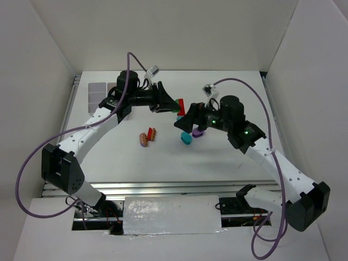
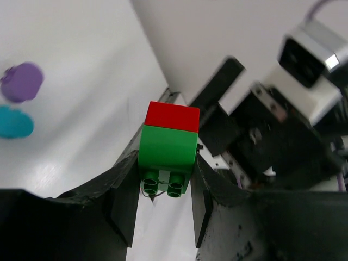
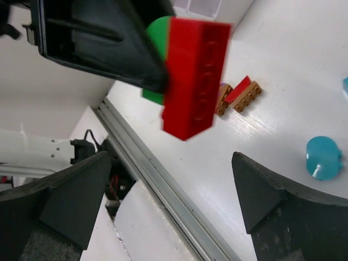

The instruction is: Sort the legos into containers by color

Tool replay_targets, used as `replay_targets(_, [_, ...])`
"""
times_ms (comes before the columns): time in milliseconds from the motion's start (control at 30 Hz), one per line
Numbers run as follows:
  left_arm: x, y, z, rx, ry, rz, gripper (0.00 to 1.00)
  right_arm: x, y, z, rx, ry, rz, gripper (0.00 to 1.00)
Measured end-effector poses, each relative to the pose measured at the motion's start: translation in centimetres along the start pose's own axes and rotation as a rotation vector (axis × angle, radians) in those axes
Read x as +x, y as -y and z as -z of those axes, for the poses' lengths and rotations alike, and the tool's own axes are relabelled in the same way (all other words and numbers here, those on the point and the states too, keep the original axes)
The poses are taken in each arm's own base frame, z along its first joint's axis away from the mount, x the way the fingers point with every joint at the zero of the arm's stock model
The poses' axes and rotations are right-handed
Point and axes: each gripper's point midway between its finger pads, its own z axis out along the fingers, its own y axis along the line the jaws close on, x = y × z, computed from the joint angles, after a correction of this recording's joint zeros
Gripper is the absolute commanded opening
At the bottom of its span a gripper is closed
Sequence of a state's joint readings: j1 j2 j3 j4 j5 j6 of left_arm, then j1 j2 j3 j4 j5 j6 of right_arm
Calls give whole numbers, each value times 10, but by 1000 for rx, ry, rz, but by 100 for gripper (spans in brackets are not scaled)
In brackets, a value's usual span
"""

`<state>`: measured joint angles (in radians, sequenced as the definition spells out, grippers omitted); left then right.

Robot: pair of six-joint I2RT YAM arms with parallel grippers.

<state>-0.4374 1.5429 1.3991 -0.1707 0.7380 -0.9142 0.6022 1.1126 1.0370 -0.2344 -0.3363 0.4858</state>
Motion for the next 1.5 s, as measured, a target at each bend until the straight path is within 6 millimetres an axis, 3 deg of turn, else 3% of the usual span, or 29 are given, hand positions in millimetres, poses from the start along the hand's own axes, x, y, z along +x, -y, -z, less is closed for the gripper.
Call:
replay_targets(100, [1,23,4,152,-22,-89,0,-14,-3,22,-83,13,-11,99])
replay_targets(233, [9,46,14,288,-65,-189,0,-21,-26,40,-203,-26,-8,96])
replay_targets(400, [25,77,37,414,-107,-328,0,-33,-45,56,-329,-33,-47,86])
replay_targets(567, [45,95,55,512,-137,-421,0,-43,-58,63,-408,-29,-70,76])
replay_targets(800, [59,93,52,514,-177,-430,0,-64,-72,63,-462,-6,-76,68])
replay_targets(967, [61,85,48,473,-185,-403,0,-65,-76,62,-475,-5,-70,61])
replay_targets(1233, [56,85,46,461,-172,-405,0,-55,-80,52,-480,-39,-70,66])
replay_targets(1300, [56,86,45,463,-172,-396,0,-54,-80,50,-478,-41,-69,59])
replay_targets(1400, [56,87,45,475,-180,-389,0,-54,-77,47,-457,-30,-59,24])
replay_targets(1433, [55,88,45,476,-180,-384,0,-54,-76,46,-456,-29,-58,5])
replay_targets(1500, [55,88,45,478,-183,-378,0,-55,-75,45,-449,-21,-50,0])
